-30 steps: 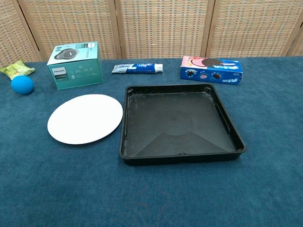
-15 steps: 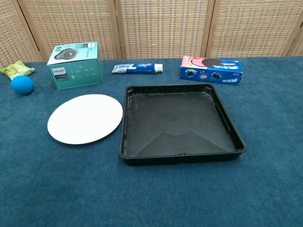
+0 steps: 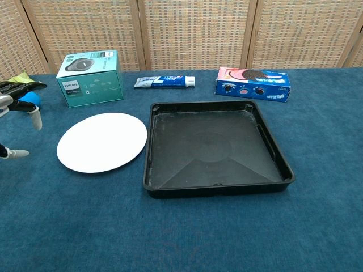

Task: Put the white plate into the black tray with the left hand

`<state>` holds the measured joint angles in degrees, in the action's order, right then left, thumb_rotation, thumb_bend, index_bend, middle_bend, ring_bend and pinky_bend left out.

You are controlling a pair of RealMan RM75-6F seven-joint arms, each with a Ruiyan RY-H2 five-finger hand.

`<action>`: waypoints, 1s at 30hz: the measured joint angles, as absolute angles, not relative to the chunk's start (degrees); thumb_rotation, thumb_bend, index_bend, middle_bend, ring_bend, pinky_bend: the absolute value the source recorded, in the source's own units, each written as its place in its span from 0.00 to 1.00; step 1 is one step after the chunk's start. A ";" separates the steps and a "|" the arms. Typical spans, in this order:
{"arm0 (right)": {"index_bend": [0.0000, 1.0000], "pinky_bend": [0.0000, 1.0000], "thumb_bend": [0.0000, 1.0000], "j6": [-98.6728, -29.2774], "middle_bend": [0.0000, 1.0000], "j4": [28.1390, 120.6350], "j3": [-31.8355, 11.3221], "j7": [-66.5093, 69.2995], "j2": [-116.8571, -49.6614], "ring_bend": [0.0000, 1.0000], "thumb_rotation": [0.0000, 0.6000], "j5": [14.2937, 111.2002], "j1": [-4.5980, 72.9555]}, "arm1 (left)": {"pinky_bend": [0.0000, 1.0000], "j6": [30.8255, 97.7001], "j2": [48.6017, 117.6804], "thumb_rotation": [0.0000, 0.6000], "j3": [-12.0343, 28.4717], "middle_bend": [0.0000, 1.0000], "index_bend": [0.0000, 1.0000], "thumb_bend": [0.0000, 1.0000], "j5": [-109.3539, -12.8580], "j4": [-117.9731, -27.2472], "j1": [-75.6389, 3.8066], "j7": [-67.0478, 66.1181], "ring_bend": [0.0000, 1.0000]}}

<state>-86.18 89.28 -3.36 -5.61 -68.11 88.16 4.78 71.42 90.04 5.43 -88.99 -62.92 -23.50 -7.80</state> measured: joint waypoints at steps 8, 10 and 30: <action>0.09 0.00 0.23 -86.65 0.00 89.55 -3.48 -5.01 -67.75 0.00 1.00 88.25 4.63 | 0.00 66.81 90.19 1.00 4.38 0.00 0.47 0.19 -87.85 -64.66 -25.60 -11.65 0.00; 0.09 0.00 0.23 -86.71 0.00 89.60 -3.50 -4.90 -67.65 0.00 1.00 88.24 4.60 | 0.00 65.86 90.75 1.00 4.20 0.00 0.47 0.18 -87.45 -64.53 -26.32 -12.49 0.00; 0.09 0.00 0.23 -87.76 0.00 89.47 -4.09 -2.72 -66.92 0.00 1.00 87.89 4.15 | 0.00 62.02 94.53 1.00 4.11 0.00 0.48 0.19 -84.94 -62.52 -29.93 -17.52 0.00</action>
<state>-87.76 89.47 -4.09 -2.72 -66.92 87.89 4.15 62.02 94.53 4.11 -84.94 -62.52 -29.93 -17.52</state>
